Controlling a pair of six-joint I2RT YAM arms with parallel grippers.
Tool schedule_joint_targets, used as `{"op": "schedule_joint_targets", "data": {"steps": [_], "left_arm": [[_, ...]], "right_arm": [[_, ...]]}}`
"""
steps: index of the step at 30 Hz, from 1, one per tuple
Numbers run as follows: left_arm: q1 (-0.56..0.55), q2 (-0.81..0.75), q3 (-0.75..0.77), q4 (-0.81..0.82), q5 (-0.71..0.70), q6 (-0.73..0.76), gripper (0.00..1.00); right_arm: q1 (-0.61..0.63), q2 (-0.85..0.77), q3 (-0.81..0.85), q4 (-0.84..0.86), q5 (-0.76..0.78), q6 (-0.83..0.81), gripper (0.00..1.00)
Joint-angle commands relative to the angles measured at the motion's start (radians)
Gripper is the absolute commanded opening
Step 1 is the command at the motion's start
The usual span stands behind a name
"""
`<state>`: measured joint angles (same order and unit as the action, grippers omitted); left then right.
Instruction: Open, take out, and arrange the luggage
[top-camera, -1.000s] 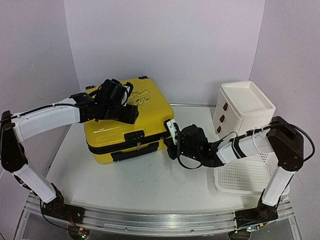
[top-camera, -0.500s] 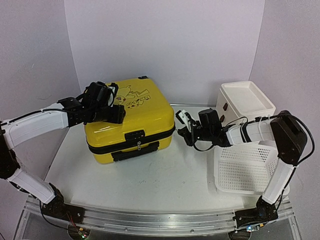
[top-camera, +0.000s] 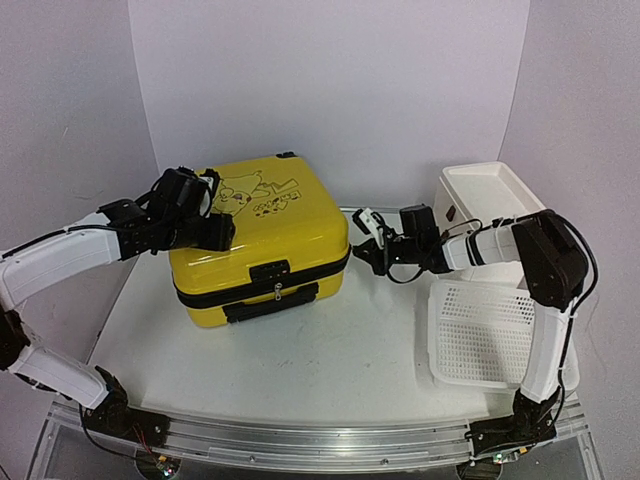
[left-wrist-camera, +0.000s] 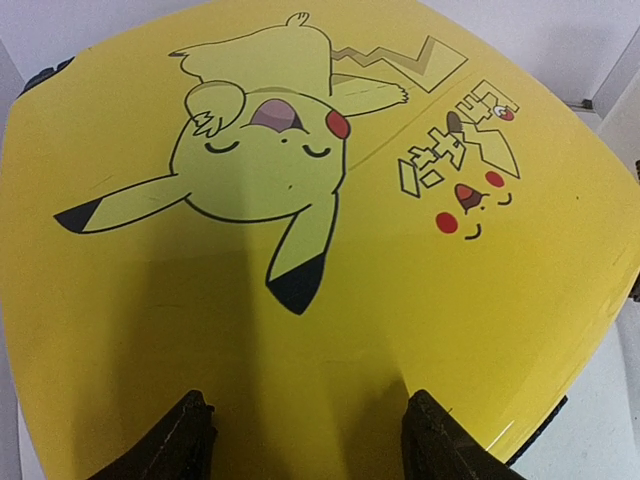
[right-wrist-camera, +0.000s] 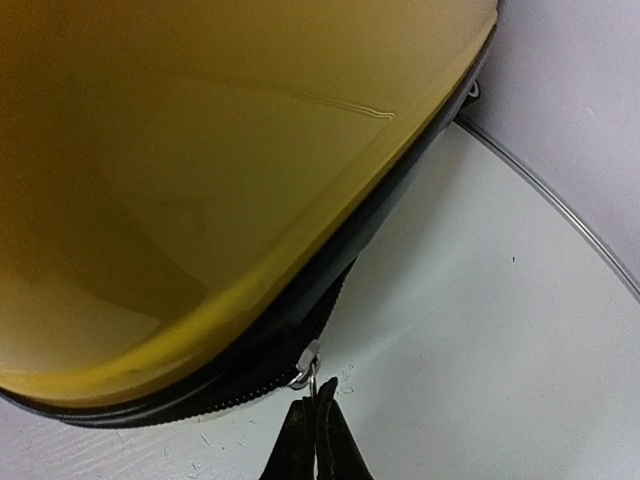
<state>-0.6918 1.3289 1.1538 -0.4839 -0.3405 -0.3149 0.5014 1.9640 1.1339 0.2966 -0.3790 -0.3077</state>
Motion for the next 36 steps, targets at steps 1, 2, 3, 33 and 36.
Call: {"op": "schedule_joint_targets", "data": {"steps": [1, 2, 3, 33, 36], "left_arm": [[0.013, -0.025, -0.056, -0.17, -0.002, -0.029, 0.65], [0.014, -0.023, -0.054, -0.17, 0.001, -0.021, 0.65], [0.014, -0.021, -0.052, -0.173, 0.005, -0.018, 0.65], [0.461, -0.149, -0.127, -0.097, 0.945, -0.161, 0.99], [0.454, -0.15, -0.167, -0.069, 0.971, -0.178, 0.96]], "right_arm": [[-0.072, 0.087, 0.12, 0.014, -0.034, -0.079, 0.0], [-0.075, 0.128, 0.172, 0.01, -0.065, -0.077, 0.0], [-0.076, 0.161, 0.223, -0.001, -0.089, -0.075, 0.0], [0.186, -0.251, -0.092, 0.105, 0.041, 1.033, 0.9], [0.187, -0.224, -0.077, 0.149, 0.047, 1.08, 0.91]]}}
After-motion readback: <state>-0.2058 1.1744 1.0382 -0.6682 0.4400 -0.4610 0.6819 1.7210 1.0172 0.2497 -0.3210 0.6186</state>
